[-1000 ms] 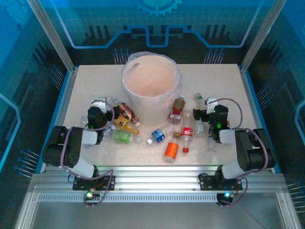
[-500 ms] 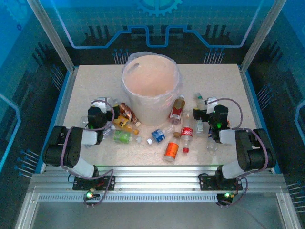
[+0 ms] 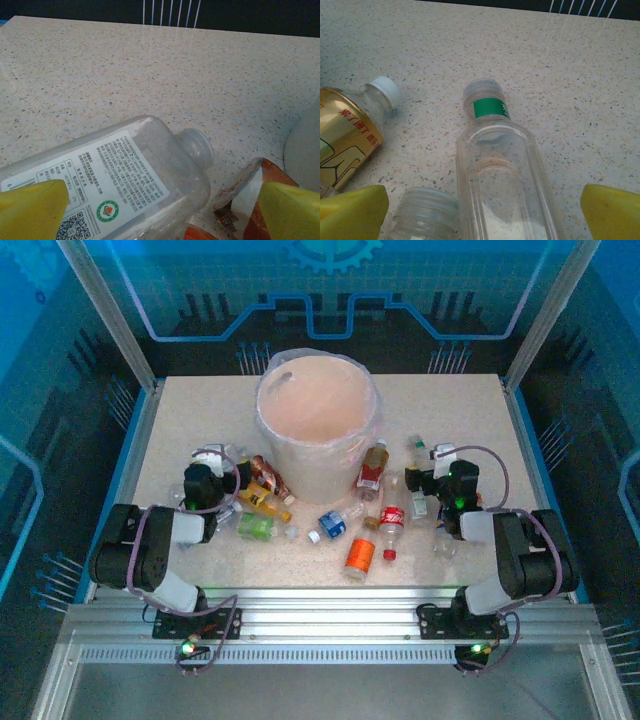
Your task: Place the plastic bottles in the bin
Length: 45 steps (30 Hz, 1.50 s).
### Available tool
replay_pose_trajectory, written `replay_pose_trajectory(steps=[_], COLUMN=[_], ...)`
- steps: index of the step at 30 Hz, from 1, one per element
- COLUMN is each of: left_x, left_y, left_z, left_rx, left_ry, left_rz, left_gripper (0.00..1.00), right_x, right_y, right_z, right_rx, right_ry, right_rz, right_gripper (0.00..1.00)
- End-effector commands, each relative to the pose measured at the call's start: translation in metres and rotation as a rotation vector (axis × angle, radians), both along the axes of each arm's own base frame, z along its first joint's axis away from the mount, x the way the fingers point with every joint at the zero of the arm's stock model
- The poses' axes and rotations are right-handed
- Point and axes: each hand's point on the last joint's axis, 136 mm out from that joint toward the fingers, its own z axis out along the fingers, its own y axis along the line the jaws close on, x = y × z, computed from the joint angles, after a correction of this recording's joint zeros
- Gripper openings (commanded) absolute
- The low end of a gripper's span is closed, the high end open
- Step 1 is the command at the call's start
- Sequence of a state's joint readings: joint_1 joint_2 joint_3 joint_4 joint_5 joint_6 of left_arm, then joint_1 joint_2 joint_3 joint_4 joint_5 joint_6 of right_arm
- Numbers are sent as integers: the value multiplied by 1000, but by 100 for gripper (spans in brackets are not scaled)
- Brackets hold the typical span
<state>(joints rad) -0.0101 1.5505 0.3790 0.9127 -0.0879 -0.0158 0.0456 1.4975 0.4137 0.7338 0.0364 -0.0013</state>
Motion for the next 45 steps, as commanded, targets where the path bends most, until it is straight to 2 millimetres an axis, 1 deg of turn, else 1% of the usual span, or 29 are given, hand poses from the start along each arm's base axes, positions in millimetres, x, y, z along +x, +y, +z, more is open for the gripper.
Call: replay_pose_trajectory(steps=[1,3,6,11,16,19,22,26,30,31,36,40,43,45], left_x=[2,2,1,-3,-5,-7,-8,-6,-7,-8,-21,-37,-54,-69], left_y=[-2,-2,4,9,9,12,13,13,16,17,19,25,35,43], left_z=[2,2,3,14,27,37,54,94,115,119,136,150,159,166], left_rx=[13,13,14,13,12,11,9,-3,-59,-75,-172,-237,-281,-307], left_ry=[-6,-7,-9,-31,-22,-25,-47,-119,-100,-93,-66,-55,-38,-19], left_rz=[-24,-23,13,41,43,59,67,70,107,118,161,217,298,365], left_gripper=[99,99,99,99,99,99,99,99,99,99,99,99,99,99], right_x=[7,7,7,9,14,14,12,7,-2,-7,-26,-42,-53,-59], right_y=[3,4,3,4,6,1,-4,-13,-23,-24,-32,-40,-44,-45], right_z=[9,9,10,13,25,34,45,73,100,101,121,127,129,130], right_rx=[-6,-7,-6,-4,-5,-4,-6,-25,-26,-26,0,40,73,92], right_ry=[-33,-32,-33,-8,39,34,27,-20,-54,-46,-42,-4,32,58], right_rz=[10,11,12,17,27,-1,-29,-74,-131,-136,-193,-262,-306,-324], right_gripper=[100,100,100,100,100,100,100,100,100,100,100,100,100,100])
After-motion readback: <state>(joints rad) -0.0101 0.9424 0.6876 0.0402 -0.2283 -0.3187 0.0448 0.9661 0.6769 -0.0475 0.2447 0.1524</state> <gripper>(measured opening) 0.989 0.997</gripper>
